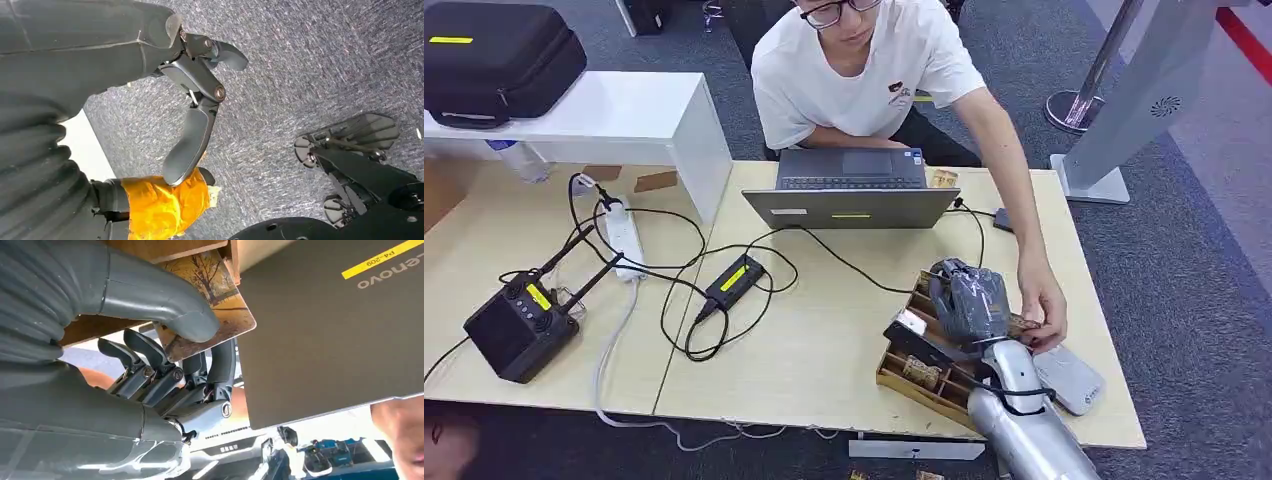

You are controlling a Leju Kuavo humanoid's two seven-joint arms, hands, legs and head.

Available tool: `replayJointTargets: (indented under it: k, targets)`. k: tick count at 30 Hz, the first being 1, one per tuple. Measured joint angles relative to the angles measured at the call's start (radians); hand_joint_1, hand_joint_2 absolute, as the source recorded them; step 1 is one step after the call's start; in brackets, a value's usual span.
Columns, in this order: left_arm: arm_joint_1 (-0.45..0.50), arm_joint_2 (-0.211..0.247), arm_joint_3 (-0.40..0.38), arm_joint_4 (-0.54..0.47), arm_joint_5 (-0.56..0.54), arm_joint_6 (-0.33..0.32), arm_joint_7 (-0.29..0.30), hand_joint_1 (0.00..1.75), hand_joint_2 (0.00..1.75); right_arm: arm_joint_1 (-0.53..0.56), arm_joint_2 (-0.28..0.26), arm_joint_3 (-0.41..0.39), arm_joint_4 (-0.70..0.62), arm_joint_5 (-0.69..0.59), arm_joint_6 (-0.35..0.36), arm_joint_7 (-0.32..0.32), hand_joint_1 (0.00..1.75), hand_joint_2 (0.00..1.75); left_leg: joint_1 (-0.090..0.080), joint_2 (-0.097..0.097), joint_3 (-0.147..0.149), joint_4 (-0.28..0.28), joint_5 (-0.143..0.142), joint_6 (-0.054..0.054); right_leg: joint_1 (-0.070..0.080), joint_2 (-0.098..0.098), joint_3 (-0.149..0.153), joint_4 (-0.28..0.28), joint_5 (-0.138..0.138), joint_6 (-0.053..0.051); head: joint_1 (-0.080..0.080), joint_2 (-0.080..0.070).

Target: Pass the card to the sensor for recognition and then transmit it.

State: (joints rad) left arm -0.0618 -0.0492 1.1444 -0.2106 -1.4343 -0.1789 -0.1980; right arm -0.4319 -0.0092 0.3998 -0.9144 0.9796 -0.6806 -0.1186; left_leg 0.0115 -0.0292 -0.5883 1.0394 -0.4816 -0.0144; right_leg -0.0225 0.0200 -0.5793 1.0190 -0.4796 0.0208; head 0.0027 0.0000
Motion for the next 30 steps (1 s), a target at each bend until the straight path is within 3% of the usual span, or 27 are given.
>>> replayJointTargets:
  k: [13,30]
  targets:
    - [0.000,0.008,0.000,0.000,0.009,0.047,0.007,0.00,1.75,0.006,-0.008,0.001,-0.015,-0.004,0.000,0.003,1.75,1.75,0.000,0.000,0.000,0.000,0.000,0.000,0.000,0.000,0.000,0.000,0.000,0.000,0.000,0.000]
    - [0.000,0.010,0.000,0.000,-0.002,0.029,0.020,0.00,1.75,-0.074,-0.066,0.006,-0.156,-0.029,0.095,0.047,1.75,1.75,0.000,0.000,0.000,0.000,0.000,0.000,0.000,0.001,0.000,0.000,0.001,-0.001,0.000,0.000]
